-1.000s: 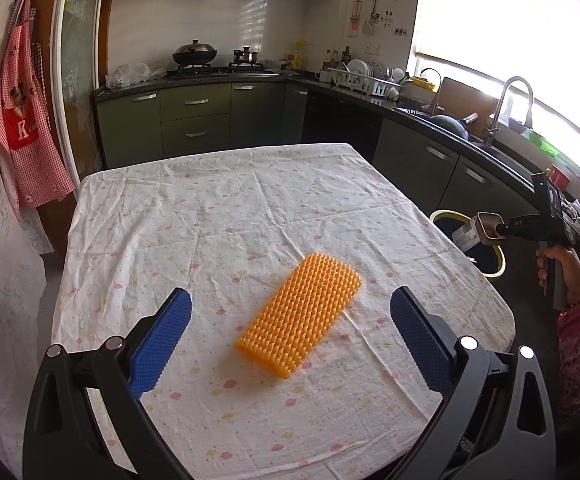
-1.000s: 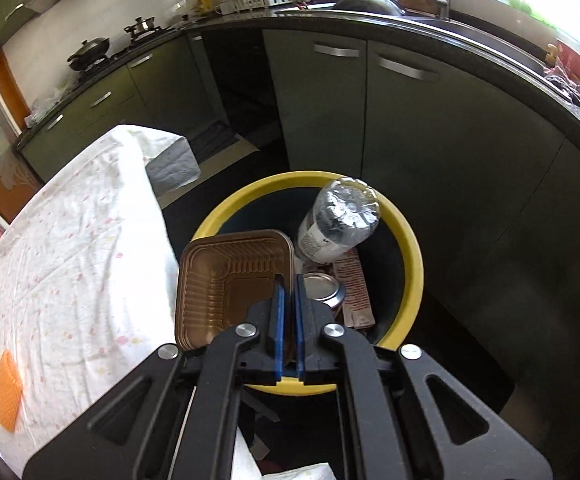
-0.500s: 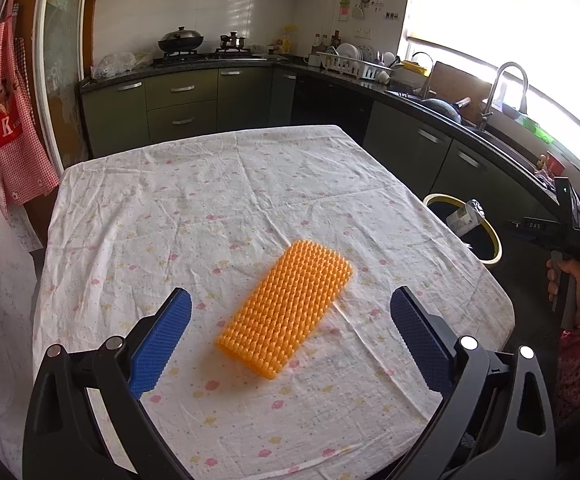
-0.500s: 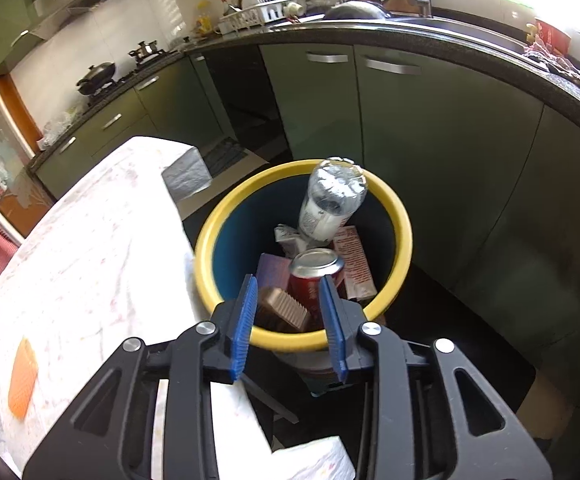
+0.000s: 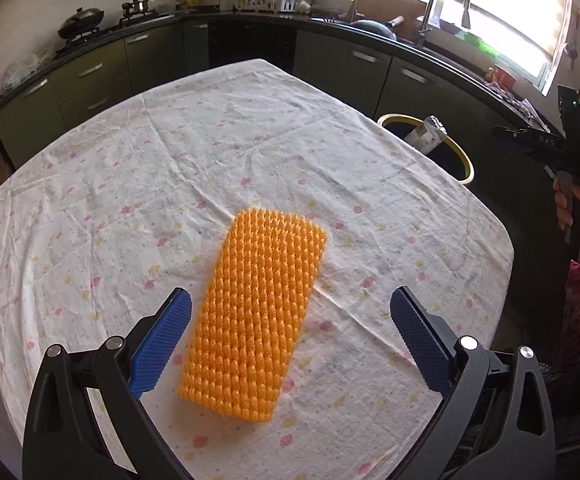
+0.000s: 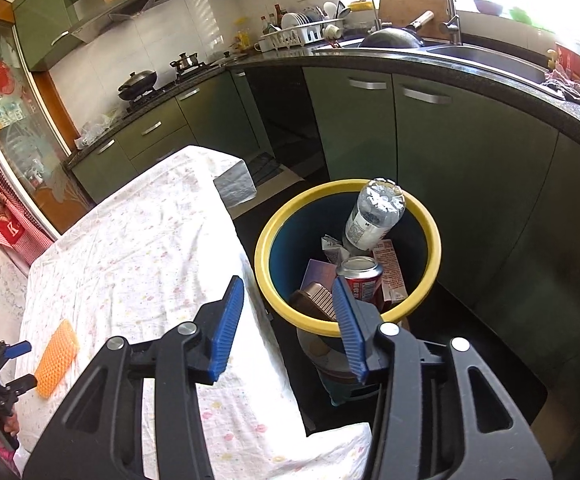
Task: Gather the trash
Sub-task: 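Grasp the orange foam mesh sleeve with the left tool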
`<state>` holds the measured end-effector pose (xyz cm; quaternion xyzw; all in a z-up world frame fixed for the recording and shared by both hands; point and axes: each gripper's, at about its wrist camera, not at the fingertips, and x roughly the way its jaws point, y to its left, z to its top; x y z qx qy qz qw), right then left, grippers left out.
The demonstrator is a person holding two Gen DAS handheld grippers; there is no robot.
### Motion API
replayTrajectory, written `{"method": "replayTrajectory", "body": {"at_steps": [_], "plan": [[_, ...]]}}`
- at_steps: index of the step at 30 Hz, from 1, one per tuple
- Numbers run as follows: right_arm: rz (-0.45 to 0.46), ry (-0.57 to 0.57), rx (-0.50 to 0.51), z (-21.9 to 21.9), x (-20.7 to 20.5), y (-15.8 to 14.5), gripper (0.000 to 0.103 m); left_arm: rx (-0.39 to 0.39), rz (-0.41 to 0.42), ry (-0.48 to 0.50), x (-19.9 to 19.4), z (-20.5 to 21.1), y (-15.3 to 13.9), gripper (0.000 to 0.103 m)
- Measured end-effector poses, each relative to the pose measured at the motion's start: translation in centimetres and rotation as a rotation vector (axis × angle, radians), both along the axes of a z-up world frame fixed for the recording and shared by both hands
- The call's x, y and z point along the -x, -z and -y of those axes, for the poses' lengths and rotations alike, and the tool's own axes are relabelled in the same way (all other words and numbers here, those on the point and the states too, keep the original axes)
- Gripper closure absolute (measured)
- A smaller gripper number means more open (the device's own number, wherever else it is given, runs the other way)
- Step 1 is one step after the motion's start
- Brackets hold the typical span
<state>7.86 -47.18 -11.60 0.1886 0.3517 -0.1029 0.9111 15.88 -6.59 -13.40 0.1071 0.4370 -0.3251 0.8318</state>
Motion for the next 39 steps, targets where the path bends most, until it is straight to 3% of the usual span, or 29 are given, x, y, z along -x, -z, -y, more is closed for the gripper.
{"method": "replayTrajectory", "body": {"at_steps": [13,28,32,36,39], "plan": [[-0.026,-0.008,-0.021,0.0,-1.0,1.0,0.058,-0.105,0.001,0.071,-2.2,1.5,2.8,0.006],[-0.038,-0.031,-0.022,-0.8,-1.7,1.5,0.055,-0.12,-0.012,0.06,-2.3,1.1,3.7,0.044],[-0.039,-0.035,-0.014,-1.0,-1.7,1.5,0.055,-0.099,-0.013,0.052,-2.1,1.0,3.2,0.059],[-0.04,-0.033,-0.006,-1.2,-1.6,1.4,0.055,-0.061,0.005,0.052,-1.5,0.8,1.5,0.088],[-0.037,-0.032,-0.004,-1.2,-1.5,1.2,0.055,-0.045,0.025,0.064,-0.8,1.1,0.0,0.089]]}}
